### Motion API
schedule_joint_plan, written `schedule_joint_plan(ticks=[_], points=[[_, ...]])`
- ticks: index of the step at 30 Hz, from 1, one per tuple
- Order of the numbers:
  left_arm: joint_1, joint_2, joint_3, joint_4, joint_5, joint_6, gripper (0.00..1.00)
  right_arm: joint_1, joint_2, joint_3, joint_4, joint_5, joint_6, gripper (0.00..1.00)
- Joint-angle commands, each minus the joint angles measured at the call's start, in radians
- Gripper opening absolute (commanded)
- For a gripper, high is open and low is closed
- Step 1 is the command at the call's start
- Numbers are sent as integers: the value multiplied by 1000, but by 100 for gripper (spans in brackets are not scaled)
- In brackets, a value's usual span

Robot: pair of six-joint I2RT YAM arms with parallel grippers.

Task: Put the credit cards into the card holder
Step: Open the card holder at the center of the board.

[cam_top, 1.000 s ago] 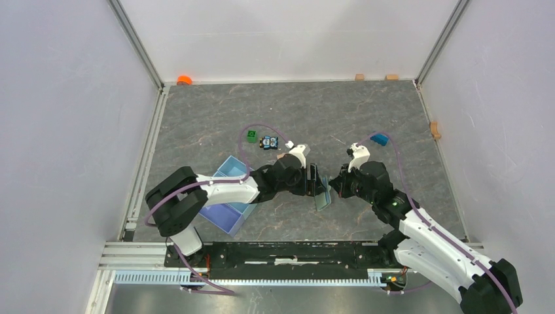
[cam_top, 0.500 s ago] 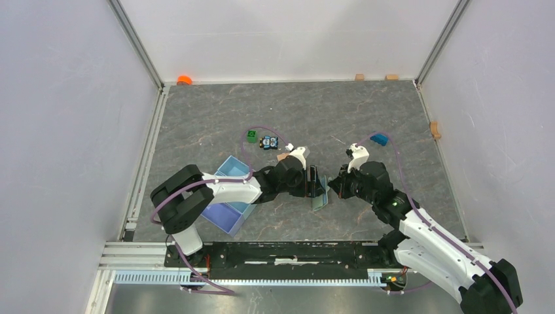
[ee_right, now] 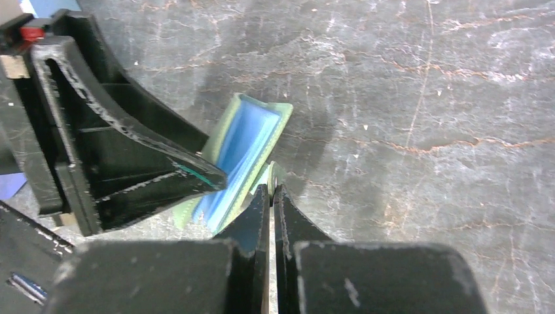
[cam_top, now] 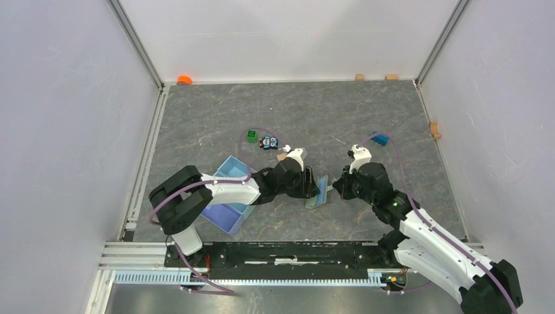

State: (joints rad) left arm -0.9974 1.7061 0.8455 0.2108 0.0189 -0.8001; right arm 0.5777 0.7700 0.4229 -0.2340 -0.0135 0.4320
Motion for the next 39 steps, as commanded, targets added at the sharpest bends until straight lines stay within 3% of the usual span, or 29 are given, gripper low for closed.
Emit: schedule_joint_plan(ticks=[1,15,19,24,27,31,34,39], points=[[-4,-48,-38,-83,-73,45,58,-2,-32,27,-21,105,-12,0],[-1,-92,-61,-110,-64,48,36,-2,-23,-80,9,229,20,0],[-1,-78,-53,-96,-24,48,31,-1,-14,-85,15,225,20,17],[2,-72,-54,-96,6,29,23,-1,-73,-94,9,212,30,46],[3,-66,-52,-86,22,10,20,-2,-121,-77,1,166,35,56],[3,-55,-51,-42,67,0,19,-1,-171,-26,-13,87,25,57],[3,-41,-44,-6,121,10,19,-1,-200,-12,20,-8,28,48],[3,-30,-29,-5,142,28,19,-1,-180,-31,92,-103,45,44]])
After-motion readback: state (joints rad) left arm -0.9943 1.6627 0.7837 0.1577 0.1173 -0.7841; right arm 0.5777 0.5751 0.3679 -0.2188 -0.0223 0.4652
